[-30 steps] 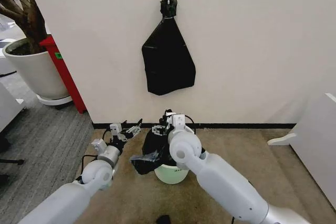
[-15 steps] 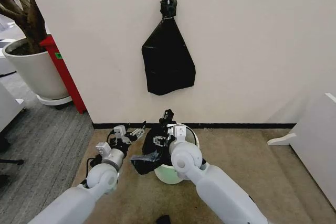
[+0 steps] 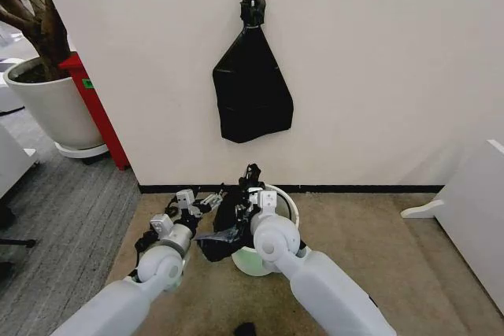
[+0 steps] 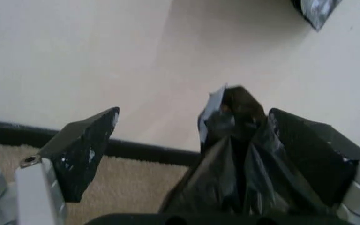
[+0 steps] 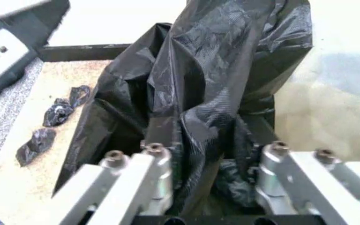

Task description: Place the garbage bag over the trash bin.

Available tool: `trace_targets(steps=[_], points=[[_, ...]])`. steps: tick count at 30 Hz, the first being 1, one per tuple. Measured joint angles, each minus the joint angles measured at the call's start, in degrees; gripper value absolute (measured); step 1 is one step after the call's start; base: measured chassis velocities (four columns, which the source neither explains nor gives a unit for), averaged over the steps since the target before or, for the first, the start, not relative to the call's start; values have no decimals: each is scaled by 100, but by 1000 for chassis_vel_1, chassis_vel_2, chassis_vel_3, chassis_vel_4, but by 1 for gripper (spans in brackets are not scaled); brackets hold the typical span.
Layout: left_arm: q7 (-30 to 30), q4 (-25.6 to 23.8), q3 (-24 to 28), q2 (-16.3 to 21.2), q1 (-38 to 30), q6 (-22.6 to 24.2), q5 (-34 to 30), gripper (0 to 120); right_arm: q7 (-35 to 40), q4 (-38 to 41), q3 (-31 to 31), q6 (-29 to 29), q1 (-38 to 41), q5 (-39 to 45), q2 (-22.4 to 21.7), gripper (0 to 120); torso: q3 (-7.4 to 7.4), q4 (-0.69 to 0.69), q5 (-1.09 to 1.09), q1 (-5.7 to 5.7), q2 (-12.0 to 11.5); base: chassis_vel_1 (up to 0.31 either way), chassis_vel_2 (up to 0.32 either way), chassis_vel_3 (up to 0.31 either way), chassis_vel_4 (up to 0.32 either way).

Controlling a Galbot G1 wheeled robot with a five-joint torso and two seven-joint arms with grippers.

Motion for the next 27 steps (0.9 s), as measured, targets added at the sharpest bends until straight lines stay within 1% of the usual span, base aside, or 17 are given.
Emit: trace_targets(steps=[2,3,4,5,6,9,12,16,20,27], points=[[-127,-75,60,14,7,241,-16,94,28,26,-17,15,27,-12,-18,10,0,0,-1,0,0,0,0,0,0],[-127,-75,60,14,7,241,-16,94,28,26,-17,15,27,-12,-18,10,0,0,-1,0,0,0,0,0,0],[-165,-98,72,27,12,299,-15,94,34,31,-18,17,39,-12,-23,7,0,0,0,0,0,0,0,0,0],[-234,-130,83,53,25,384,-11,90,42,37,-19,22,61,-13,-30,1,0,0,0,0,0,0,0,0,0],[-319,-169,86,84,36,482,-6,87,48,48,-24,26,85,-15,-46,0,0,0,0,0,0,0,0,0,0],[-544,-231,73,124,46,710,20,82,55,72,-29,43,118,-28,-64,0,0,1,0,0,0,0,0,0,0],[-645,-237,63,133,43,837,43,79,59,91,-41,55,120,-47,-70,0,0,1,1,0,0,0,0,0,0],[-722,-266,93,140,-35,1120,38,65,55,186,-114,79,123,-128,-114,0,0,0,0,0,0,0,0,0,0],[-716,-273,179,144,-122,1190,21,62,54,210,-128,81,159,-155,-124,0,0,0,0,0,0,0,0,0,0],[-715,-295,257,136,-176,1202,0,61,44,225,-151,81,189,-197,-159,0,0,0,0,0,0,0,0,0,0]])
